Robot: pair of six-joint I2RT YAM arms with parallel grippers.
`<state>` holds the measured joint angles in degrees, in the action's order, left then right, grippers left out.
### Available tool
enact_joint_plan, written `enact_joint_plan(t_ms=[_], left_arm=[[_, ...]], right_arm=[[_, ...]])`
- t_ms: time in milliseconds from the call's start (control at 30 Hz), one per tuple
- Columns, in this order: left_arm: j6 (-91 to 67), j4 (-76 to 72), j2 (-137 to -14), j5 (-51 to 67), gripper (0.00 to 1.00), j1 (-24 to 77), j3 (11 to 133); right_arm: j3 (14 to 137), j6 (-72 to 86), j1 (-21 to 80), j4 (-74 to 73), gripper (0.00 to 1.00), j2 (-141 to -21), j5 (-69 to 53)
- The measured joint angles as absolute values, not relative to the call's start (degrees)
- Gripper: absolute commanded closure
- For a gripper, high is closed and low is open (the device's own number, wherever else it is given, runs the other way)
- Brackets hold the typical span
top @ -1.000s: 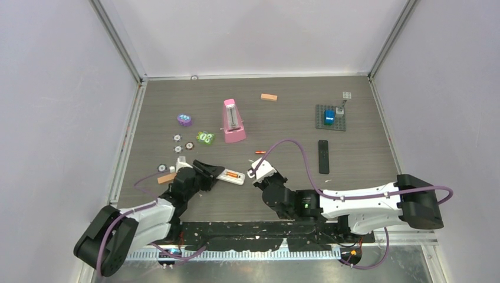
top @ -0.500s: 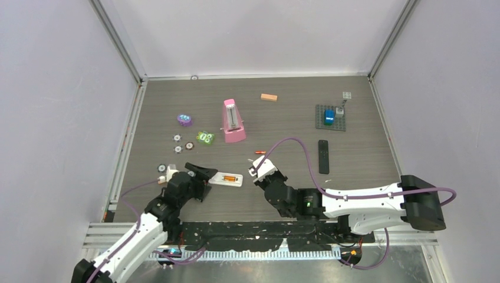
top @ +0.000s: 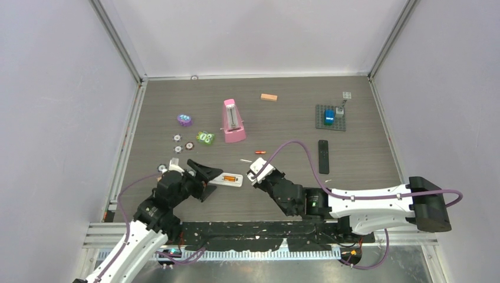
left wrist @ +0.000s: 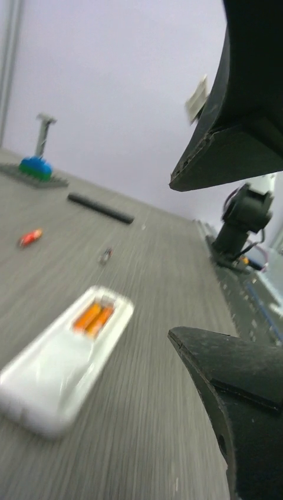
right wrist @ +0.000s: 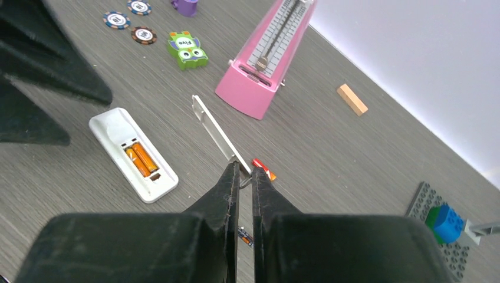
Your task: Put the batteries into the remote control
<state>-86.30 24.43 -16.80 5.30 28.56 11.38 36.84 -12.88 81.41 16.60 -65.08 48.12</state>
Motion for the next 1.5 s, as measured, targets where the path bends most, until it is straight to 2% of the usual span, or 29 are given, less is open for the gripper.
enact_joint_plan(t_ms=[267, 500, 733, 900, 1167, 1300, 1500], left_arm=[[-86.6, 16.0, -24.0, 14.5, 0.12, 28.6, 23.0], [-88.6, 10.9, -29.3, 18.9, 0.12, 28.8, 26.3], [-92.5, 9.5, -31.6, 21.6, 0.28, 29.6, 26.3], [-95.0, 7.5, -32.0, 22.9, 0.47, 29.6, 25.8], [-99.6, 3.3, -32.1, 24.4, 0.70, 29.6, 23.0], [-100.5, 2.5, -31.7, 24.5, 0.71, 29.6, 23.0], [-101.7, 2.4, -30.3, 24.5, 0.68, 29.6, 22.9]], right_arm=[[37.1, -19.3, 83.1, 19.3, 0.95, -64.9, 45.2], [39.3, -23.7, 84.7, 21.8, 0.95, -67.4, 44.7], [41.5, -28.4, 85.8, 25.4, 0.95, -71.2, 44.7], [41.8, -32.5, 86.8, 28.4, 0.95, -73.6, 44.9], [41.6, -41.9, 88.9, 37.1, 0.95, -76.6, 47.6], [40.4, -45.2, 89.5, 40.5, 0.95, -77.1, 48.2], [38.1, -50.5, 89.9, 46.8, 0.95, -77.6, 49.6]])
